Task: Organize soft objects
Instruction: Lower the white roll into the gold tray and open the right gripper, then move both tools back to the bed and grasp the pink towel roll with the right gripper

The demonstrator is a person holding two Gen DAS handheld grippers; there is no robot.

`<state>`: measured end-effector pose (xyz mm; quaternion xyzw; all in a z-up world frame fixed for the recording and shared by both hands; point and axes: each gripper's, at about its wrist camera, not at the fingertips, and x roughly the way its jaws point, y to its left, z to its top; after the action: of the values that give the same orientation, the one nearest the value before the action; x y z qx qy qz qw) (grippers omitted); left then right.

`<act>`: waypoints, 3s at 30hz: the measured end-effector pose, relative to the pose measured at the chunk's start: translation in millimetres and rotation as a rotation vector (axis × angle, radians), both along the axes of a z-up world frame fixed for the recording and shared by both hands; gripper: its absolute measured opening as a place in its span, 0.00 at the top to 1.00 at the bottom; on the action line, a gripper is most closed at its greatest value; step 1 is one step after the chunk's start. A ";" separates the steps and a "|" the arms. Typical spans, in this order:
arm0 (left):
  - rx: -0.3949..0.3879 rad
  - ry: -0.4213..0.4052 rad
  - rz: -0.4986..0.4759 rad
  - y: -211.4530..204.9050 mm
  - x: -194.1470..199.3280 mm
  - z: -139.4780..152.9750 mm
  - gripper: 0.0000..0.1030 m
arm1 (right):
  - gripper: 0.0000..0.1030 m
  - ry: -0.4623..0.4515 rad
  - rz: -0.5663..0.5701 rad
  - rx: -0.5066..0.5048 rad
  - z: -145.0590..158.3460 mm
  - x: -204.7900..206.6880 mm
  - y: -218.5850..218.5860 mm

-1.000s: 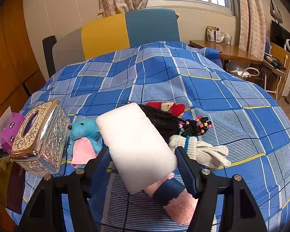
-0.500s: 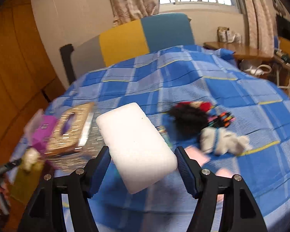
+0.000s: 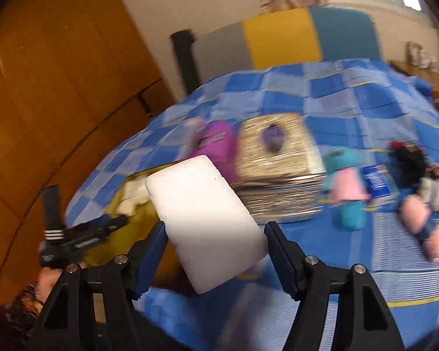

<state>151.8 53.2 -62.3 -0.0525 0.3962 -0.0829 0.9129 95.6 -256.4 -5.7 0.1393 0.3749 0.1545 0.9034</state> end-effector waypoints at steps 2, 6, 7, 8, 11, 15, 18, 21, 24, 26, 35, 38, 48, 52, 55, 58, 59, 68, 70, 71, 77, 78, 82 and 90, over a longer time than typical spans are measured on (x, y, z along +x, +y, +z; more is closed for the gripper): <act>0.008 -0.018 0.008 5.4 -5.8 2.0 0.18 | 0.33 0.032 0.046 0.029 -2.6 9.5 29.0; 0.049 -0.065 0.041 15.5 -17.7 7.2 0.15 | 0.33 0.069 0.059 0.017 -10.9 35.4 81.3; 0.056 -0.071 0.054 19.1 -19.5 7.6 0.15 | 0.33 0.081 0.041 0.009 -14.1 44.7 91.7; 0.061 -0.074 0.070 23.0 -20.7 7.6 0.15 | 0.33 0.091 0.019 -0.007 -16.7 52.1 100.8; 0.047 -0.058 0.096 33.0 -19.1 5.0 0.14 | 0.33 0.111 -0.047 -0.059 -26.1 76.7 124.5; 0.030 -0.042 0.130 43.8 -15.3 2.8 0.14 | 0.33 0.128 -0.129 -0.129 -38.6 100.5 144.9; 0.031 -0.037 0.156 50.1 -14.2 1.2 0.14 | 0.33 0.141 -0.190 -0.164 -49.0 118.1 153.4; 0.024 -0.041 0.185 57.4 -14.0 1.3 0.14 | 0.33 0.163 -0.220 -0.191 -59.1 134.6 162.7; 0.005 -0.035 0.205 65.1 -12.2 1.0 0.14 | 0.33 0.177 -0.245 -0.256 -65.8 147.5 171.2; -0.003 -0.035 0.213 68.5 -11.3 0.9 0.14 | 0.33 0.181 -0.269 -0.279 -68.7 154.3 174.0; -0.001 -0.015 0.204 65.8 -10.3 -4.2 0.14 | 0.28 0.194 -0.346 -0.404 -78.0 175.7 181.4; -0.003 -0.013 0.206 65.5 -9.9 -5.0 0.14 | 0.27 0.184 -0.329 -0.392 -77.2 169.1 182.1; -0.003 -0.017 0.190 60.5 -12.0 -4.9 0.14 | 0.22 0.149 -0.317 -0.368 -76.8 171.5 184.2; -0.010 -0.015 0.193 63.0 -10.8 -5.5 0.14 | 0.22 0.118 -0.293 -0.337 -66.3 164.8 188.3; -0.019 -0.002 0.197 64.6 -9.4 -8.3 0.14 | 0.22 0.098 -0.230 -0.327 -57.7 143.2 193.9; -0.036 0.013 0.193 64.1 -9.0 -10.6 0.14 | 0.21 0.079 -0.158 -0.324 -52.9 113.2 191.5; -0.043 0.015 0.188 63.5 -9.7 -11.0 0.14 | 0.21 0.078 -0.143 -0.326 -52.0 103.6 188.8; -0.072 -0.024 0.064 33.0 -21.7 -2.4 0.14 | 0.21 -0.056 -0.061 -0.318 -25.4 24.4 127.5; -0.067 -0.038 0.022 21.6 -27.3 0.1 0.14 | 0.21 -0.096 -0.066 -0.333 -20.0 10.9 110.9; -0.064 -0.040 -0.002 14.9 -30.2 1.1 0.14 | 0.21 -0.095 -0.088 -0.342 -19.7 5.5 100.8; -0.062 -0.056 -0.155 -24.5 -48.9 6.1 0.13 | 0.21 0.030 -0.185 -0.305 -35.6 -4.3 38.6; -0.064 -0.052 -0.183 -31.8 -52.1 6.3 0.12 | 0.21 0.048 -0.202 -0.313 -39.4 -6.1 30.4; -0.087 -0.045 -0.276 -60.8 -67.2 9.1 0.11 | 0.21 0.137 -0.262 -0.320 -54.1 -12.9 -10.2; -0.067 -0.060 -0.429 -117.4 -86.2 19.6 0.09 | 0.21 0.242 -0.373 -0.293 -66.9 -25.9 -89.5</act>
<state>65.6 -64.2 -42.7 0.0051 0.3678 -0.2900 0.8835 69.7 -345.9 -72.6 0.0911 0.4664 -0.0886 0.8754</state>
